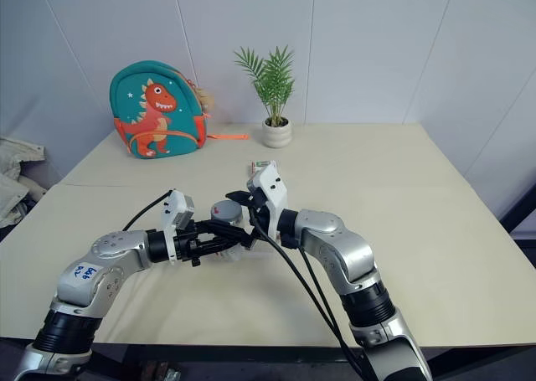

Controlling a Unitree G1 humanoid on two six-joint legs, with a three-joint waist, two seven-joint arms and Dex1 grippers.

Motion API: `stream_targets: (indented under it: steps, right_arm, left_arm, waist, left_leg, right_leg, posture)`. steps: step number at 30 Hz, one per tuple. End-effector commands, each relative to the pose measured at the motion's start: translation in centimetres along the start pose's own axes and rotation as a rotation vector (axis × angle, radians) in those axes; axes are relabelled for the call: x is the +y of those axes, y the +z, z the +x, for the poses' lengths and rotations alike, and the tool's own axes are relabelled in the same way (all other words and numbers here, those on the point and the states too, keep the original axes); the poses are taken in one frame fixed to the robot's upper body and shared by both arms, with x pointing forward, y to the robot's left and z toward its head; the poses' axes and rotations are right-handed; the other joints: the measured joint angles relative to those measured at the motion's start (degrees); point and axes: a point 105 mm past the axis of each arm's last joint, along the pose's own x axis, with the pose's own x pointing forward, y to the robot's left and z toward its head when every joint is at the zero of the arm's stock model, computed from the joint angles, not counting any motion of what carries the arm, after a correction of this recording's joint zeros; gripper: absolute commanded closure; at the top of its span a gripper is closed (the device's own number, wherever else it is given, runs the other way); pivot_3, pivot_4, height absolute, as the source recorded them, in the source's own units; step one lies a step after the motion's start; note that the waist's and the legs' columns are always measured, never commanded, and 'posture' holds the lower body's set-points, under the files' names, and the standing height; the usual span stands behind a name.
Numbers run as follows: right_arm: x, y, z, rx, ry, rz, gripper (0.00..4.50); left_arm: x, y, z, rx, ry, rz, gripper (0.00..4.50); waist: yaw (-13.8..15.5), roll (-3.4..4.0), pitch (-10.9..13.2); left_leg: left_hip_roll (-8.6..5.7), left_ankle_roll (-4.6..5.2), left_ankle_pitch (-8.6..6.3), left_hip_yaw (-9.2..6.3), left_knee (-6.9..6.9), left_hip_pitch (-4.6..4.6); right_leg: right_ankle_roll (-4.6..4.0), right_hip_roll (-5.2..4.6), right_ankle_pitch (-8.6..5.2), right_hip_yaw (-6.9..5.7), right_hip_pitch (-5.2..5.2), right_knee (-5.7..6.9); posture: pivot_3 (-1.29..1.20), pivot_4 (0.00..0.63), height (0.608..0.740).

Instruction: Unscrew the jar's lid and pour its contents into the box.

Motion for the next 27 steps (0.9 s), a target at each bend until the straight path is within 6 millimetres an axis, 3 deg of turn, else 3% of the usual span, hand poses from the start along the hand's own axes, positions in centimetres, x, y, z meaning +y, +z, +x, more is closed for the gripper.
stream_targets:
  steps: [1,5,15,21,27]
  right_arm:
    - [0.6,1.7,0.1,-0.053,0.034,-0.031,0.41]
    - [0.5,1.4,0.2,-0.044,0.037,-0.026,1.59]
    - [1.2,1.4,-0.2,-0.034,0.117,-0.026,1.59]
    - [2.0,1.9,-0.6,-0.026,0.209,-0.058,1.59]
    - [2.7,2.3,-1.9,0.002,0.349,-0.119,1.59]
  left_arm:
    - [-0.3,1.4,-0.1,-0.04,-0.01,0.064,2.47]
    - [-0.4,1.7,-0.2,-0.047,-0.014,0.071,2.47]
    - [-0.4,1.7,-0.4,-0.081,-0.001,0.084,2.47]
    - [-0.1,3.0,-1.0,-0.244,-0.019,0.034,2.47]
    - [-0.3,3.0,-1.5,-0.258,-0.076,0.039,2.47]
  waist:
    - [0.0,0.0,0.0]
    - [0.0,0.0,0.0]
    - [-0.01,0.0,0.0]
    - [-0.02,0.0,0.0]
    - [0.03,0.0,0.0]
  left_leg:
    - [0.0,0.0,0.0,0.0,0.0,0.0]
    - [0.0,0.0,0.0,0.0,0.0,0.0]
    - [0.0,0.0,0.0,0.0,0.0,0.0]
    - [0.0,0.0,0.0,0.0,0.05,0.0]
    - [-0.01,0.0,0.01,0.0,0.06,0.01]
  right_leg:
    - [0.0,0.0,0.0,0.0,0.0,0.0]
    - [0.0,0.0,0.0,0.0,0.0,0.0]
    - [0.0,0.0,0.0,0.0,0.0,0.0]
    - [0.01,0.0,0.01,0.0,0.01,0.02]
    - [0.01,0.01,0.01,0.0,0.02,0.02]
  posture:
    - [0.0,0.15,0.74]
    - [0.0,0.15,0.74]
    - [0.0,0.15,0.74]
    - [0.0,0.15,0.74]
    - [0.0,0.15,0.74]
